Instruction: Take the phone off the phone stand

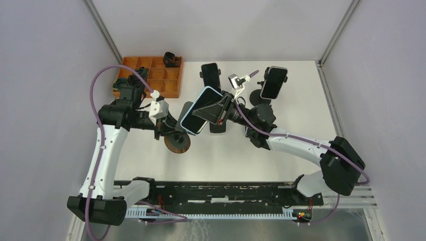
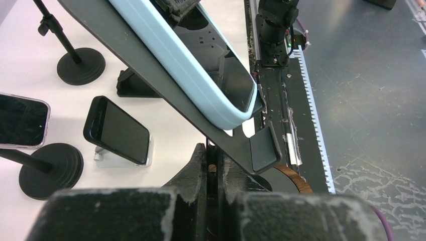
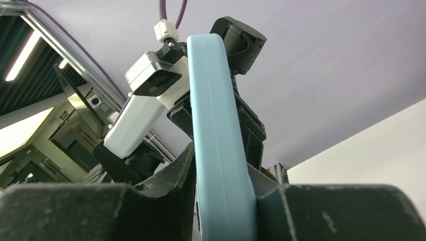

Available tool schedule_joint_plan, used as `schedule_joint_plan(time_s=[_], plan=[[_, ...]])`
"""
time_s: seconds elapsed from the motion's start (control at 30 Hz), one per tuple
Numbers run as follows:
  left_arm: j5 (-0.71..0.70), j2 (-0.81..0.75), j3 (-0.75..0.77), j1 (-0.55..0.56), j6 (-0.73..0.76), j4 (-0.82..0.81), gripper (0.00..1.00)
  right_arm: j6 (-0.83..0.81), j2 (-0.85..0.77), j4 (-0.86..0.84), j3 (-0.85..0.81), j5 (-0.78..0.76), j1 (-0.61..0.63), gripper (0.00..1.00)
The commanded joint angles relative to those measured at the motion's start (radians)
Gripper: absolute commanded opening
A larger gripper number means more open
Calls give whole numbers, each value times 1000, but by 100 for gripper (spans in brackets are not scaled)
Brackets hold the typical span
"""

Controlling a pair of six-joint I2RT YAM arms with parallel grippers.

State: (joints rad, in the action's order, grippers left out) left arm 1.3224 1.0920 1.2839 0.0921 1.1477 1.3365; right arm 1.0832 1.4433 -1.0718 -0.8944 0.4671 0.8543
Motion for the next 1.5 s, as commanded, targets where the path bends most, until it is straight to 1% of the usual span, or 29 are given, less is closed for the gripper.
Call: schedule_joint_plan(time_s=[0.0, 0.1, 0.2, 0.33, 0.47, 0.67, 0.77, 0.87, 0.93, 1.03, 1.13, 1.2, 1.33, 1.47], plan=[[40, 2, 36, -16, -44, -29, 2, -9, -83, -91, 20, -57, -25, 30], [58, 2, 28, -24, -104, -76, 2, -3, -86, -91, 39, -87, -25, 31], [77, 12, 11, -34, -126, -87, 2, 3, -90, -84, 48, -114, -27, 37], [76, 25, -7, -48, -129, -87, 2, 23, -87, -77, 51, -119, -39, 36], [88, 43, 12, -87, -122, -87, 2, 47, -97, -79, 74, -124, -51, 26], [64, 82, 50, -171, -69, -90, 2, 54, -133, -65, 109, -113, -72, 25], [50, 109, 74, -214, -48, -90, 2, 55, -164, -50, 135, -102, -92, 20], [32, 130, 86, -230, -24, -90, 2, 48, -191, -25, 156, -88, -107, 14], [29, 137, 94, -238, -21, -99, 2, 23, -199, 33, 147, -68, -108, 10], [28, 147, 115, -251, -28, -108, 2, -30, -188, 179, 124, -36, -86, 2], [33, 151, 142, -256, -42, -107, 2, -87, -147, 294, 117, -46, -24, 0], [44, 146, 157, -255, -46, -105, 2, -114, -89, 381, 95, -51, 29, 0], [55, 137, 182, -255, -69, -105, 2, -102, 56, 388, 65, -60, 124, 0], [44, 130, 190, -259, -99, -118, 2, -109, 232, 421, -56, -61, 201, 0]])
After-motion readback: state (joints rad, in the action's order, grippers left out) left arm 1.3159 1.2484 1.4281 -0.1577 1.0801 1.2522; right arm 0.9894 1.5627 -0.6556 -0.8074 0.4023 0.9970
